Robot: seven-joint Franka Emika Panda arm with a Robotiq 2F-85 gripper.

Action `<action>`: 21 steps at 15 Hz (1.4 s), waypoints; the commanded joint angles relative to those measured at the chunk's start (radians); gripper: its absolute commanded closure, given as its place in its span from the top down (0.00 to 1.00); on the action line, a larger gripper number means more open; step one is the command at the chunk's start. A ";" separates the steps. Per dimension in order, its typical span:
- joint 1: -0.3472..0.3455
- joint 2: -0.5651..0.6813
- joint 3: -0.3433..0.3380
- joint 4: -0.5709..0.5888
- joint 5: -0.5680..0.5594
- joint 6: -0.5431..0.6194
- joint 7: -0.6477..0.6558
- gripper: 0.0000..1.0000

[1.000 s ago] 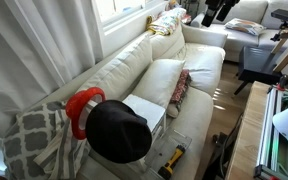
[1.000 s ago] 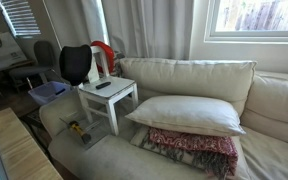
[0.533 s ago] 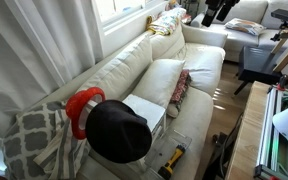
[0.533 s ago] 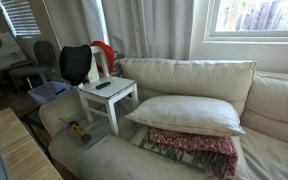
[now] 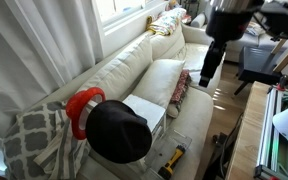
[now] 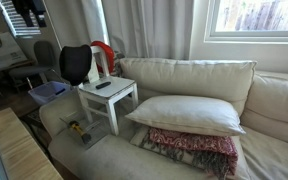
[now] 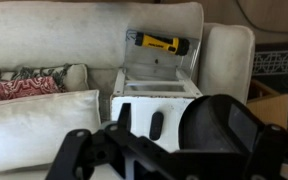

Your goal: Remove the torch from the clear container then place the container on the seat of the white chair

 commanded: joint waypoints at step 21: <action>0.009 0.881 0.042 0.146 -0.024 0.467 -0.541 1.00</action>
